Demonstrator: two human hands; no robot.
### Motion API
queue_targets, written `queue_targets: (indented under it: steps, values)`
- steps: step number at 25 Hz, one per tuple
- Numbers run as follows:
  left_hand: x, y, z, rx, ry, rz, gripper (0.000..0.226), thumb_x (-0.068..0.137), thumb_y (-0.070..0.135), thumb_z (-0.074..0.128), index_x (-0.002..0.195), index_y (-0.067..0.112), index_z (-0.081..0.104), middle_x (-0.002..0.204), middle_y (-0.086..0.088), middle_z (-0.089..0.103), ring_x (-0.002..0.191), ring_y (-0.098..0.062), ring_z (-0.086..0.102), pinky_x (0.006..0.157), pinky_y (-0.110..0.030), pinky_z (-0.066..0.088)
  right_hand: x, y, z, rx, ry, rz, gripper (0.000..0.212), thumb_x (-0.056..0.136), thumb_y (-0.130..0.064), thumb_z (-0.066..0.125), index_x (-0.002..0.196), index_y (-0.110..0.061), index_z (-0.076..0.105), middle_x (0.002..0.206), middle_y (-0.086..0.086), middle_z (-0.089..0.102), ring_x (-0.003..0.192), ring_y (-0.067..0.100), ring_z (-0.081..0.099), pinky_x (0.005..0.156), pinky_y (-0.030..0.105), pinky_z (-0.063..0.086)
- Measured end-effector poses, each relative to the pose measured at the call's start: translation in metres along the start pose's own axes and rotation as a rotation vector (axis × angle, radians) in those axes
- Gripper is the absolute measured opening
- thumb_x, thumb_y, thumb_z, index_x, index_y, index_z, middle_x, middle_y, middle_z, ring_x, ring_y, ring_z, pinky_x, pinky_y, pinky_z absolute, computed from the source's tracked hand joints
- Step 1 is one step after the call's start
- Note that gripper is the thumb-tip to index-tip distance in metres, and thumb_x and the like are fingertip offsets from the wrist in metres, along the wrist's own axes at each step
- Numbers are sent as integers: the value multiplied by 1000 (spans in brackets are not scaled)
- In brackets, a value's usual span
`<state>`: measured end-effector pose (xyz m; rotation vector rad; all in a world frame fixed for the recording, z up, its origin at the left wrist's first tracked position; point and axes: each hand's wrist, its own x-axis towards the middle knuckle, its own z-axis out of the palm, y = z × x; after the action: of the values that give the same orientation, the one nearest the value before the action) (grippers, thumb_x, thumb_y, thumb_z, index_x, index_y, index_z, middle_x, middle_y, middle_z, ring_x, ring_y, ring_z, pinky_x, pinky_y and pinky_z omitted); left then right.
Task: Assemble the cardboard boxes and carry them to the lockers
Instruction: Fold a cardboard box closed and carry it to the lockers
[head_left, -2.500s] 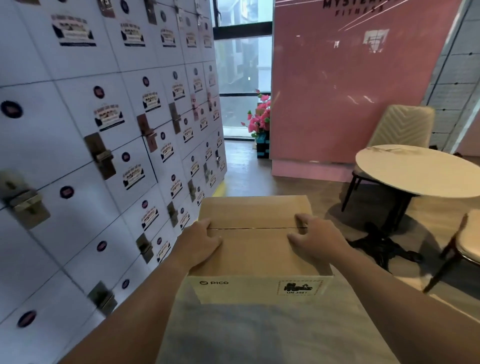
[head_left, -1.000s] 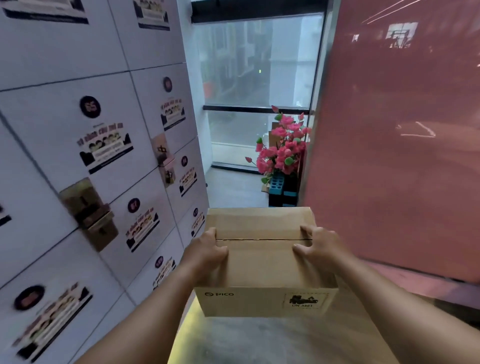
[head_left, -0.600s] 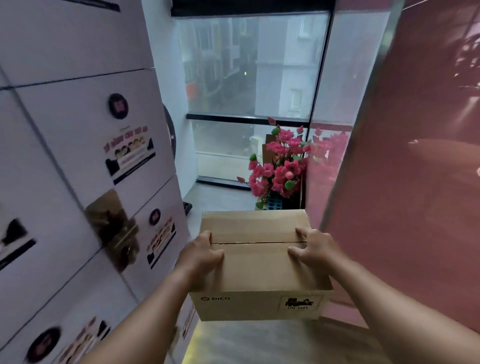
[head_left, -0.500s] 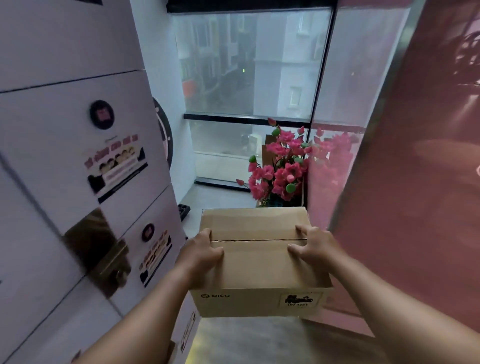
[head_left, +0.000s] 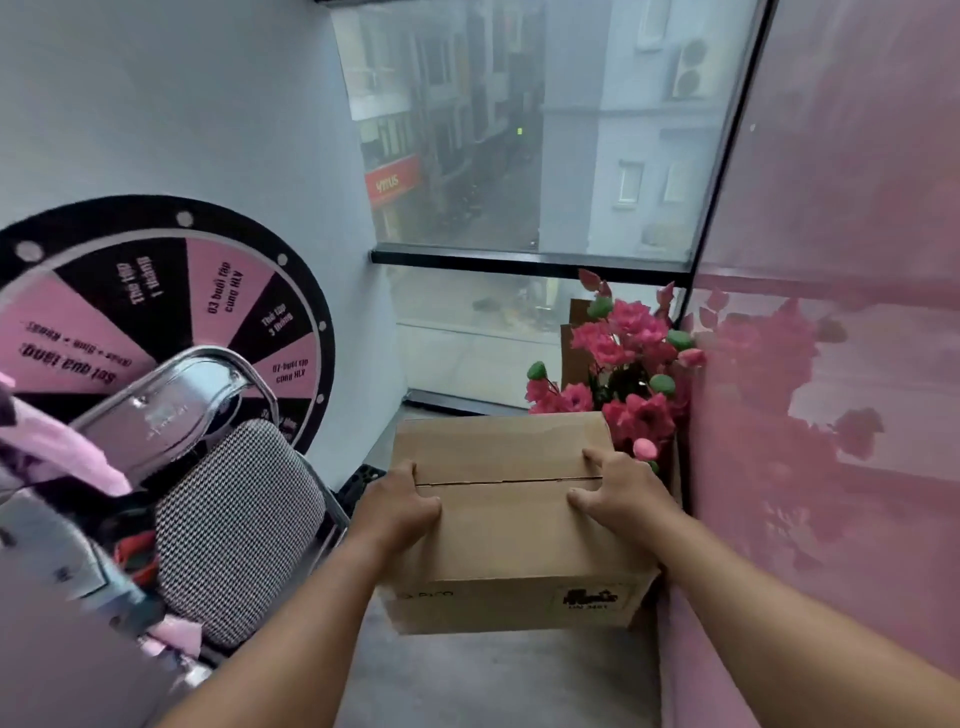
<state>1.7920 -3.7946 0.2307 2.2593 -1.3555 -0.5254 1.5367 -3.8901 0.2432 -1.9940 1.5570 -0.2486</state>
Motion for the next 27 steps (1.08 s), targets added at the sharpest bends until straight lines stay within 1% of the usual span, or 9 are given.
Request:
queue_targets:
  steps: [2, 5, 8, 11, 14, 16, 20, 23, 27]
  values:
    - [52, 8, -5, -9, 26, -35, 33, 82, 23, 63, 113, 15, 56, 94, 0, 64, 91, -24, 61, 79, -33, 51, 58, -15, -11, -1, -7, -30, 64, 87, -38, 72, 145, -20, 51, 136, 7, 62, 124, 29, 58, 99, 36, 46]
    - [129, 8, -13, -43, 68, -93, 35, 80, 23, 63, 114, 18, 55, 96, 1, 63, 92, -24, 59, 78, -32, 49, 143, -38, -15, 3, -25, -73, 64, 88, -36, 72, 145, -19, 50, 135, 8, 63, 121, 28, 59, 95, 36, 46]
    - [208, -2, -16, -55, 86, -130, 40, 78, 25, 63, 117, 22, 54, 98, 5, 61, 96, -24, 59, 81, -30, 47, 225, -59, -9, -11, -54, -85, 70, 90, -38, 72, 151, -19, 44, 140, 8, 60, 125, 29, 57, 99, 36, 46]
    - [301, -21, -21, -84, 92, -133, 45, 79, 27, 65, 122, 23, 56, 99, 6, 60, 95, -21, 56, 78, -27, 43, 314, -85, 3, -38, -78, -88, 73, 90, -41, 70, 154, -20, 40, 142, 10, 58, 127, 29, 56, 102, 36, 45]
    - [392, -37, -31, -113, 67, -143, 45, 78, 28, 66, 122, 23, 57, 106, 2, 66, 100, -23, 60, 82, -29, 48, 401, -117, 6, -82, -96, -60, 74, 90, -41, 70, 155, -22, 39, 143, 9, 58, 128, 30, 56, 102, 35, 45]
    - [440, -40, -40, -121, 57, -143, 46, 79, 29, 66, 124, 23, 57, 110, 1, 67, 103, -24, 60, 84, -30, 49, 447, -134, 7, -80, -110, -49, 75, 90, -39, 69, 156, -23, 38, 144, 10, 57, 129, 30, 55, 103, 36, 46]
    - [545, -53, -46, -120, 32, -148, 54, 82, 32, 66, 134, 23, 53, 121, 0, 64, 114, -25, 57, 85, -27, 42, 550, -159, 17, -73, -143, -46, 73, 89, -39, 69, 154, -23, 39, 142, 9, 58, 127, 30, 55, 101, 37, 45]
    - [618, -70, -37, -114, -16, -174, 56, 83, 29, 64, 137, 25, 52, 118, 2, 63, 117, -26, 53, 87, -28, 43, 624, -165, 34, -59, -170, -28, 75, 87, -39, 70, 154, -24, 39, 142, 6, 58, 126, 30, 56, 102, 38, 45]
    - [719, -92, -17, -84, -76, -224, 58, 83, 23, 64, 139, 25, 50, 117, 4, 62, 112, -23, 55, 85, -26, 42, 733, -167, 71, -60, -231, -15, 73, 87, -38, 70, 152, -24, 41, 141, 5, 59, 125, 29, 56, 99, 34, 44]
